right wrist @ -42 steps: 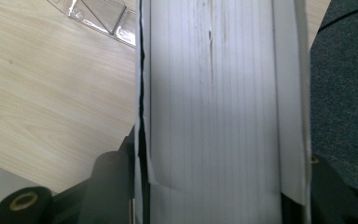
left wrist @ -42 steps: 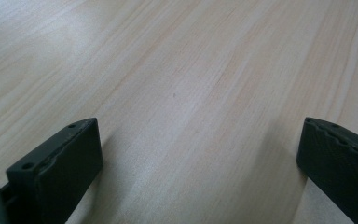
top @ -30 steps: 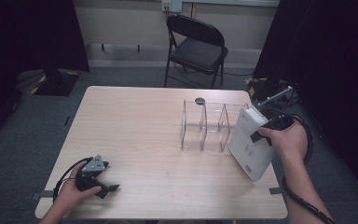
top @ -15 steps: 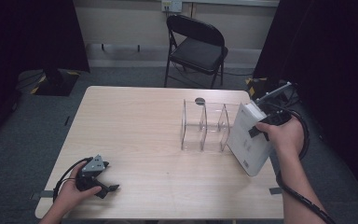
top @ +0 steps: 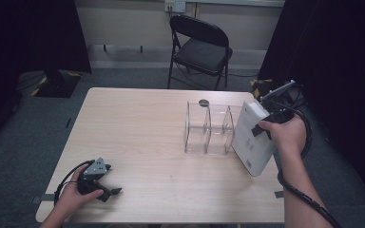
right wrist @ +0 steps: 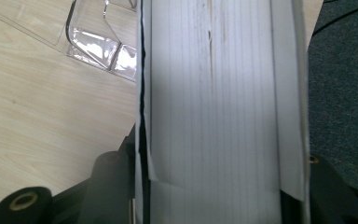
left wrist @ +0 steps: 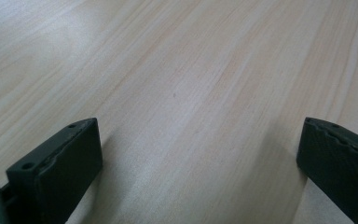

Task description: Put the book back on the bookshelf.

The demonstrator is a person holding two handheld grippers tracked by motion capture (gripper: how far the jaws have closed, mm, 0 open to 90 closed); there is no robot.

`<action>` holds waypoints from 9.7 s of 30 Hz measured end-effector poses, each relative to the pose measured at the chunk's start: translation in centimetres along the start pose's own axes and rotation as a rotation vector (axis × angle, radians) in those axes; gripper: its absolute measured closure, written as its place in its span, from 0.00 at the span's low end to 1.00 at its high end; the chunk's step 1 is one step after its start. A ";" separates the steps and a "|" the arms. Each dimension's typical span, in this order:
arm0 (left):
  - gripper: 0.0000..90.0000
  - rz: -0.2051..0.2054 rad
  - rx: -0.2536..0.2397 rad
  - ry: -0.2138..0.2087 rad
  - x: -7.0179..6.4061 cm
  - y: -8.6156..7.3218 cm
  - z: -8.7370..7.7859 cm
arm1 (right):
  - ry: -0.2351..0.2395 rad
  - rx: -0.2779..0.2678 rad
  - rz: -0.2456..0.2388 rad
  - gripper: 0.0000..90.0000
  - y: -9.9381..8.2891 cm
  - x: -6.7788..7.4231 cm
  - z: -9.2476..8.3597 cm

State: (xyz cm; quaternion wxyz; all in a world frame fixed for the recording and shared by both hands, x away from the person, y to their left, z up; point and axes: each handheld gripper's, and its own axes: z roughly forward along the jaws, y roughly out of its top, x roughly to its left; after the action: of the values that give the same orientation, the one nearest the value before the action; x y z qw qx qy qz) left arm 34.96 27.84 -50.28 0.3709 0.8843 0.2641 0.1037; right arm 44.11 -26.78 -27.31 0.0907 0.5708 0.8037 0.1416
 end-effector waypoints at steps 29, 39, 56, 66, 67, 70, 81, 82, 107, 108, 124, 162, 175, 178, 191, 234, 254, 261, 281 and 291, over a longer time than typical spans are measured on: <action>0.00 0.000 0.000 0.000 0.0 0.0 0.0 | -0.023 -0.014 0.057 0.58 1.8 -0.4 0.9; 0.00 0.000 0.000 0.001 0.0 0.0 0.0 | -0.023 -0.014 0.071 0.58 2.6 -0.3 1.2; 0.00 0.001 0.000 0.000 0.0 0.0 0.0 | -0.022 -0.014 0.093 0.58 4.1 -0.1 2.3; 0.00 0.001 0.000 0.001 0.0 0.0 0.0 | -0.036 -0.017 0.101 0.58 4.5 -0.2 2.6; 0.00 0.000 0.000 0.000 0.0 0.0 0.0 | -0.038 -0.017 0.101 0.58 4.6 -0.2 2.6; 0.00 0.001 0.000 0.001 0.0 0.0 0.0 | -0.044 -0.021 0.101 0.58 4.7 -0.2 2.6; 0.00 0.001 0.000 0.000 0.0 0.0 0.0 | -0.051 -0.029 0.106 0.58 5.4 0.0 3.1; 0.00 0.001 0.000 0.000 0.0 0.0 0.0 | -0.053 -0.029 0.106 0.58 5.4 0.0 3.1; 0.00 0.008 -0.005 -0.007 0.1 0.0 0.1 | -0.084 -0.070 0.133 0.57 5.9 0.0 5.2; 0.00 0.003 -0.006 -0.009 0.0 0.0 0.1 | -0.083 -0.069 0.138 0.57 5.9 0.0 5.2; 0.00 0.009 -0.005 -0.008 0.1 0.1 0.1 | -0.084 -0.118 0.164 0.57 5.4 0.1 6.0; 0.00 0.009 -0.005 -0.008 0.1 0.1 0.1 | -0.042 -0.081 0.173 0.35 3.0 -0.4 5.7; 0.00 0.011 -0.002 -0.007 0.0 0.1 0.1 | -0.014 -0.098 0.161 0.31 1.8 -0.4 5.3; 0.00 0.011 -0.001 -0.007 0.0 0.1 0.1 | -0.012 -0.106 0.164 0.31 1.5 -0.3 5.1; 0.00 0.011 -0.002 -0.007 0.0 0.1 0.1 | -0.006 -0.120 0.137 0.28 0.6 0.4 4.6; 0.00 0.013 -0.002 -0.007 0.0 0.2 0.2 | 0.009 -0.152 0.089 0.20 -2.7 0.6 3.9; 0.00 0.012 -0.006 -0.003 0.0 0.1 0.2 | 0.057 -0.151 0.036 0.16 -4.2 1.0 4.7; 0.00 0.013 -0.002 -0.006 0.0 0.2 0.2 | 0.074 -0.155 0.014 0.16 -4.6 1.5 5.0; 0.00 0.006 -0.008 -0.003 0.0 0.1 0.2 | 0.159 -0.163 -0.048 0.16 -4.8 3.8 6.9; 0.00 0.007 -0.005 -0.006 0.0 0.1 0.2 | 0.182 -0.174 -0.074 0.16 -4.9 5.0 7.8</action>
State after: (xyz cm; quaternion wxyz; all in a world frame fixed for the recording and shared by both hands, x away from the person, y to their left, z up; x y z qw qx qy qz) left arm 35.08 27.63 -50.33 0.3735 0.8845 0.2599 0.1031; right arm 40.53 -22.64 -36.24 0.0717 0.5157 0.8137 0.2586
